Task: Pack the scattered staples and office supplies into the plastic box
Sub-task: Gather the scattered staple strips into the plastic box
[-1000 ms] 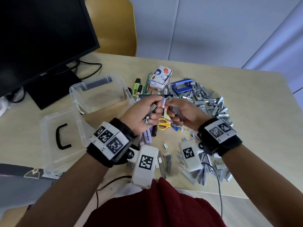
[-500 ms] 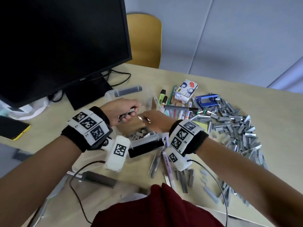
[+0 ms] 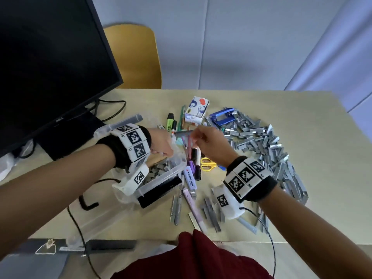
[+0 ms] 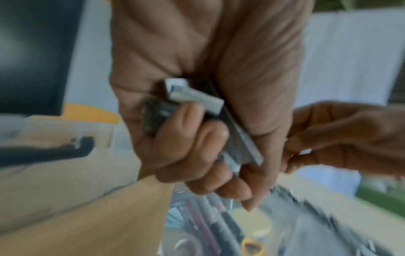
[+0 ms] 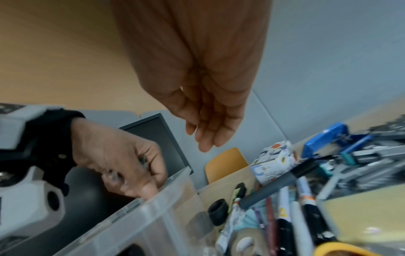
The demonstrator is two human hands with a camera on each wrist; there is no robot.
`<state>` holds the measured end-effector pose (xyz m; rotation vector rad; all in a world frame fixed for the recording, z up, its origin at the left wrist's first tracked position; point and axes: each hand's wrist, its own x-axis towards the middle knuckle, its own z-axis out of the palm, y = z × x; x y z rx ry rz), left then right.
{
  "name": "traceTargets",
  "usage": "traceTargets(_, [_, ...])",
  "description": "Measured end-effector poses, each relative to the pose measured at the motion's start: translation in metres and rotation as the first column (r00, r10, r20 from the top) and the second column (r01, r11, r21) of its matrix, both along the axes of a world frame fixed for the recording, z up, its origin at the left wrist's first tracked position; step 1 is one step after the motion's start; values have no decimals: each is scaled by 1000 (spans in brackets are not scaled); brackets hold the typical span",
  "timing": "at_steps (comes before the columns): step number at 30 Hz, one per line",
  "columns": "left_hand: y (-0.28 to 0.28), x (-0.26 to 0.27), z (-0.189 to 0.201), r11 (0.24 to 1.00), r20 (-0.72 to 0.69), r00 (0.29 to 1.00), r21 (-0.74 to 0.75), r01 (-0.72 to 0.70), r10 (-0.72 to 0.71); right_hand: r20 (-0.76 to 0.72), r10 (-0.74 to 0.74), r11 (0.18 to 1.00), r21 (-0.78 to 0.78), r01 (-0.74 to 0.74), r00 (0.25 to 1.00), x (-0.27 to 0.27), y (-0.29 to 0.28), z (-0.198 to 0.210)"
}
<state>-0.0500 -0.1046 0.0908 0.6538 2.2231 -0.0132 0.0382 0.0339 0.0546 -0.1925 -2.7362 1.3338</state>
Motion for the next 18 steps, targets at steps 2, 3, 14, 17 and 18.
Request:
traceTargets(2, [6,-1,-8,987,-66,985,-48,154,-157,19,-69,998,-12,69,997,12,11,-3])
traceTargets(3, [7,-2,-14,974,-82,972,-79,212,-218,32,-98,995,-14,98,995,17,16,-6])
traceTargets(14, [3,-3,-53,929,-23,944,-189,319,-329,126,-185,983,22,184,975,45,37,-33])
traceTargets(17, [2,-4,-48,948,-1,960,-156,277,-280,151,-154,987,65,146,976,45,39,-41])
traceTargets(18, [2,-3,-44,946,-5,957,-156,286,-290,163,-139,989,74,129,977,45,40,-43])
